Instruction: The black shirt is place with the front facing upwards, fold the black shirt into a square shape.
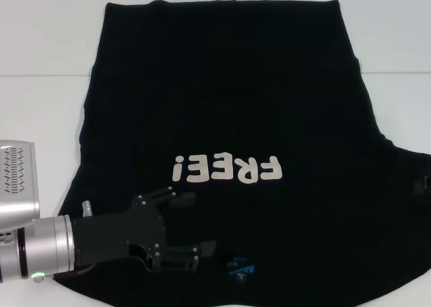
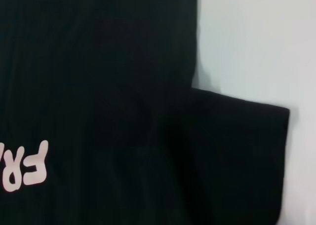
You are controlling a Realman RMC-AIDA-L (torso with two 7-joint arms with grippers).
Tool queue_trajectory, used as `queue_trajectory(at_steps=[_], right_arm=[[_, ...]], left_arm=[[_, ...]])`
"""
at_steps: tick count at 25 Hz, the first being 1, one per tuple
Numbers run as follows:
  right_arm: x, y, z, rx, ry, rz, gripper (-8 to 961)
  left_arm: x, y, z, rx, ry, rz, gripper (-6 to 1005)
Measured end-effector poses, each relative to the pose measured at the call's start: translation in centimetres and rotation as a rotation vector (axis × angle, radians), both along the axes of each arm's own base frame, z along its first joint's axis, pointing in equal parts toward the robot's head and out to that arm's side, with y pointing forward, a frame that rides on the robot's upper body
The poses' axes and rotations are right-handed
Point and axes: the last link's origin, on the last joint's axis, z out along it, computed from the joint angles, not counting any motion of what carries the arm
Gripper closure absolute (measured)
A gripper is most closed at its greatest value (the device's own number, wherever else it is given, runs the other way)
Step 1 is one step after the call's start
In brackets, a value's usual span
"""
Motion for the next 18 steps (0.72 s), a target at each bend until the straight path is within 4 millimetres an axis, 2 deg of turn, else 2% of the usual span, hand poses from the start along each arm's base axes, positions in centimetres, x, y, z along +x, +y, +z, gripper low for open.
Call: queue_trajectory(at_steps=[6, 18], right_arm=[[-0.1, 0.2, -1.0, -0.028, -0.016, 0.010, 84], [-0.5, 0.4, -1.7, -0.038, -0.007, 0.017, 105]], left_arm=[[0.0, 0.0, 0.0, 0.001, 0.000, 0.001, 50], [-0.1, 0.0, 0.1, 0.006, -0.004, 0.007, 51]])
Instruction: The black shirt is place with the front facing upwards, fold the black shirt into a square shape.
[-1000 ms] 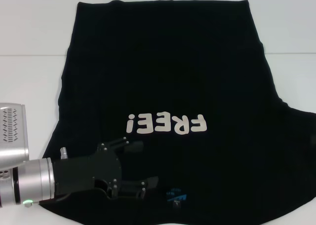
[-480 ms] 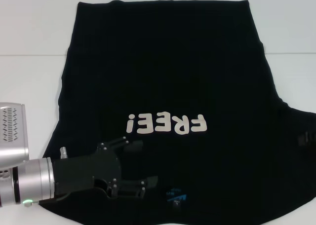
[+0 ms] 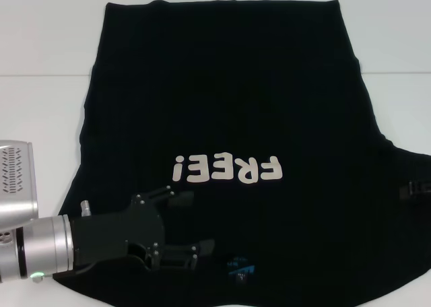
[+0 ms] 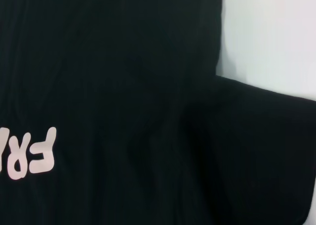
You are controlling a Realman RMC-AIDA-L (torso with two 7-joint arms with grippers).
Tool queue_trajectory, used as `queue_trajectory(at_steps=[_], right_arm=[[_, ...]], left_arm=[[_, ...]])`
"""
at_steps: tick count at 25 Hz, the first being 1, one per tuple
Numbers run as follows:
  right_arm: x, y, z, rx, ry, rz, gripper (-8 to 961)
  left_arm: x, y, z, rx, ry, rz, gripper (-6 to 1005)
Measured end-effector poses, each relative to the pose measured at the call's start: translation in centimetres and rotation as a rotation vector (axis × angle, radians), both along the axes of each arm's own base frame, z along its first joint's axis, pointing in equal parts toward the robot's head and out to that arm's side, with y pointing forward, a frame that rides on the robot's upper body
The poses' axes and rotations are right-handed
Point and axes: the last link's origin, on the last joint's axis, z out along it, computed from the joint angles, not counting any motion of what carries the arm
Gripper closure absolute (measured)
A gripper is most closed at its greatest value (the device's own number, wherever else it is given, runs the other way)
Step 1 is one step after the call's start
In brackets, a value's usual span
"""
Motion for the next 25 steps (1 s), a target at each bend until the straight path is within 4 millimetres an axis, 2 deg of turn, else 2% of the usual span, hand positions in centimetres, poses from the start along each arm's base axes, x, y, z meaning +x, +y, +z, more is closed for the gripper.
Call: queue_trajectory(at_steps=[15, 20, 25], right_arm=[[0.01, 0.19, -0.05, -0.016, -0.043, 0.015, 131], [0.02, 0.25, -0.13, -0.018, -0.052, 0.017, 327], [0.01, 0.30, -0.09, -0.015, -0.053, 0.016, 434]], left_arm=[[0.04, 0.06, 0.06, 0.004, -0.004, 0.002, 51], [0.06, 0.09, 0.08, 0.004, -0.005, 0.003, 51], [0.08, 0.15, 0.08, 0.007, -0.005, 0.002, 51]])
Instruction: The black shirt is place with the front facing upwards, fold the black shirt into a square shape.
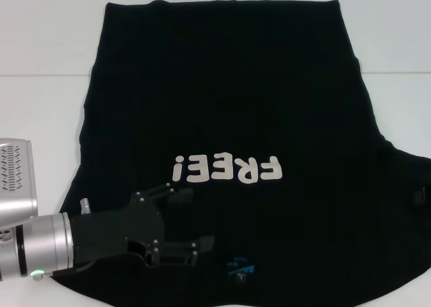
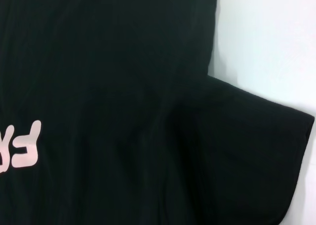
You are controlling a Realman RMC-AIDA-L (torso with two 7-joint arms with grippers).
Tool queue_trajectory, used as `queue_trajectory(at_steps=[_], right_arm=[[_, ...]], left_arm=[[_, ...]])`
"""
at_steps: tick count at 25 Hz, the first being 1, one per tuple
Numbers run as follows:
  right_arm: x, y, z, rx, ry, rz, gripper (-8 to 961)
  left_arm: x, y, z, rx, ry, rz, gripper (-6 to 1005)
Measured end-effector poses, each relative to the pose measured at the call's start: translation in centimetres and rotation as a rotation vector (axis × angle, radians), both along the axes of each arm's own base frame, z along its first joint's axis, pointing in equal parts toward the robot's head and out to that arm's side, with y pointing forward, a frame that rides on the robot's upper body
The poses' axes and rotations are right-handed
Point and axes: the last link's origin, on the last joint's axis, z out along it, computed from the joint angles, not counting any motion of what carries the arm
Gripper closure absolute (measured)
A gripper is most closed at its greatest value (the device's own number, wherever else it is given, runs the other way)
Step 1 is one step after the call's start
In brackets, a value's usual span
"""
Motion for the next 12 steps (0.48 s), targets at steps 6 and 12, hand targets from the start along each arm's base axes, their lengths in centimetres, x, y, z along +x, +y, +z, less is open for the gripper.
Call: queue_trajectory(at_steps=[6, 12], right_arm=[[0.02, 0.02, 0.04, 0.003, 0.000, -0.002, 562], [0.08, 0.06, 0.24, 0.006, -0.004, -0.003, 891]], left_arm=[[-0.08, 0.17, 0.01, 0.008, 0.007, 0.004, 50], [-0.08, 0.18, 0.01, 0.009, 0.008, 0.004, 50]])
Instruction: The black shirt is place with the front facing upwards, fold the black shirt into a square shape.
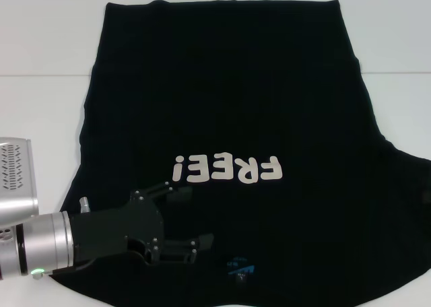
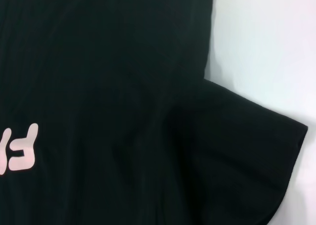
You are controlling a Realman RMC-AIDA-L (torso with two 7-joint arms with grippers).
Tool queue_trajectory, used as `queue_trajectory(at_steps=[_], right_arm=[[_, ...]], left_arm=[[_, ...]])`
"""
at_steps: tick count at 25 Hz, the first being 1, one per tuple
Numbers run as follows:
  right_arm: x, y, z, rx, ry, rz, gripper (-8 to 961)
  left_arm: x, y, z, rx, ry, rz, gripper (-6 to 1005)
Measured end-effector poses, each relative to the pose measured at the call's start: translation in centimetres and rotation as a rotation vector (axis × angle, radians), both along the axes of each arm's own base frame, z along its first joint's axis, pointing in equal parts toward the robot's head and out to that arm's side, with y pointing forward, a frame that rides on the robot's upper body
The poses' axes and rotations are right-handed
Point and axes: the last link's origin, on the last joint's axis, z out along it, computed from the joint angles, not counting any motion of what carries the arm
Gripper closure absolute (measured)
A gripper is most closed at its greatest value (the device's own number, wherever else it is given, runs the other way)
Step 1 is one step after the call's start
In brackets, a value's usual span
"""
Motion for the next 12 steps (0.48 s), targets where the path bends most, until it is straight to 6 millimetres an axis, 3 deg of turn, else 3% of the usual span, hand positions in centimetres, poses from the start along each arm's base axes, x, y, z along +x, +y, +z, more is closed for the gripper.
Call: queue_trajectory(at_steps=[5, 12], right_arm=[[0.2, 0.1, 0.9, 0.025, -0.006, 0.001, 929], [0.7, -0.2, 4.5, 0.113, -0.022, 0.000, 921]], left_arm=[[0.0, 0.0, 0.0, -0.001, 0.000, 0.001, 50], [0.0, 0.0, 0.0, -0.002, -0.001, 0.004, 50]])
